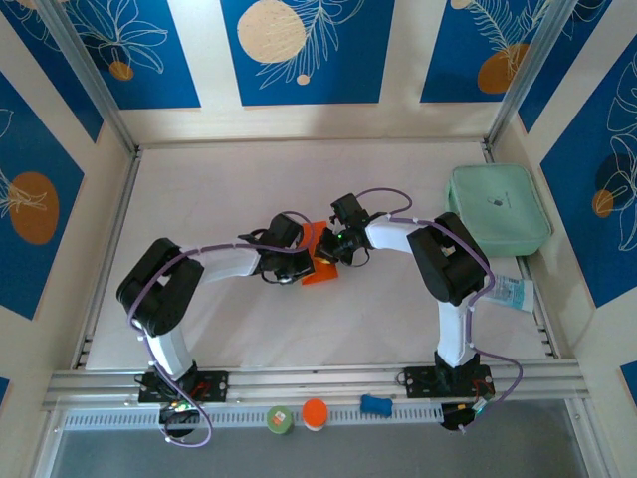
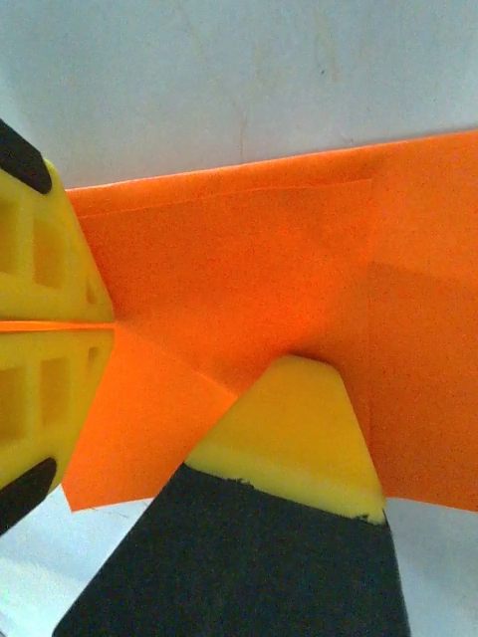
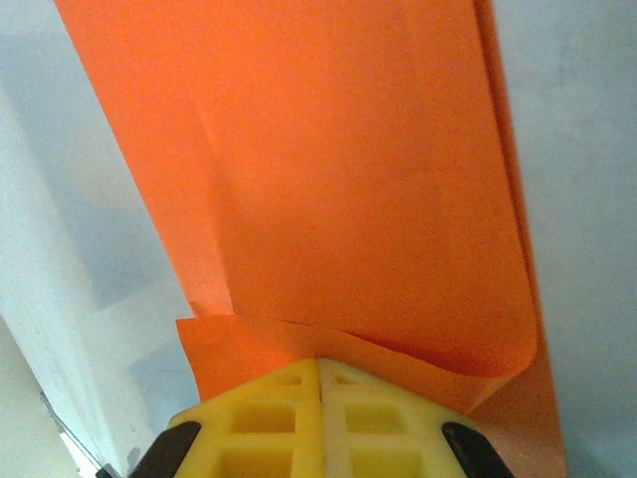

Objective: Fold a paper plane with a square sheet of paper (pick it up from the middle)
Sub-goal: Fold the triangle a second time at the center of the table.

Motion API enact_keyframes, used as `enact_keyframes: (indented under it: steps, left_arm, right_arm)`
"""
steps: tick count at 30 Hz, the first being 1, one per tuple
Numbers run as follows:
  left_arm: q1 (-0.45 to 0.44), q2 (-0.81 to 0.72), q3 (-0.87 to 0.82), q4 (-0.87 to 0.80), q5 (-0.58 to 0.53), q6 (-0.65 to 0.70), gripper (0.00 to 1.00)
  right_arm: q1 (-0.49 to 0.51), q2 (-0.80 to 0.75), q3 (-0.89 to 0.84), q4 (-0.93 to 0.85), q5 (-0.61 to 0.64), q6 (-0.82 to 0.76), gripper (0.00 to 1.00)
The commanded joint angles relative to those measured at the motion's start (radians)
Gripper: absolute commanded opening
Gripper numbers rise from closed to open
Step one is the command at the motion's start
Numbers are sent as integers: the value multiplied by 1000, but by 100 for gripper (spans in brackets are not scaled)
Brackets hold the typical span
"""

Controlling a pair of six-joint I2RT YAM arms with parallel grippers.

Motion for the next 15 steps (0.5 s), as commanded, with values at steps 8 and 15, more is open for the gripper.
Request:
enact_keyframes:
  steps: [8, 15]
  left_arm:
    - [-7, 19, -35, 0, -8, -11, 10]
    - [-7, 27, -37, -5, -13, -5, 9]
  right_arm:
    - [4, 103, -36, -164, 122, 8, 2]
    - [3, 105, -36, -168, 120, 8, 2]
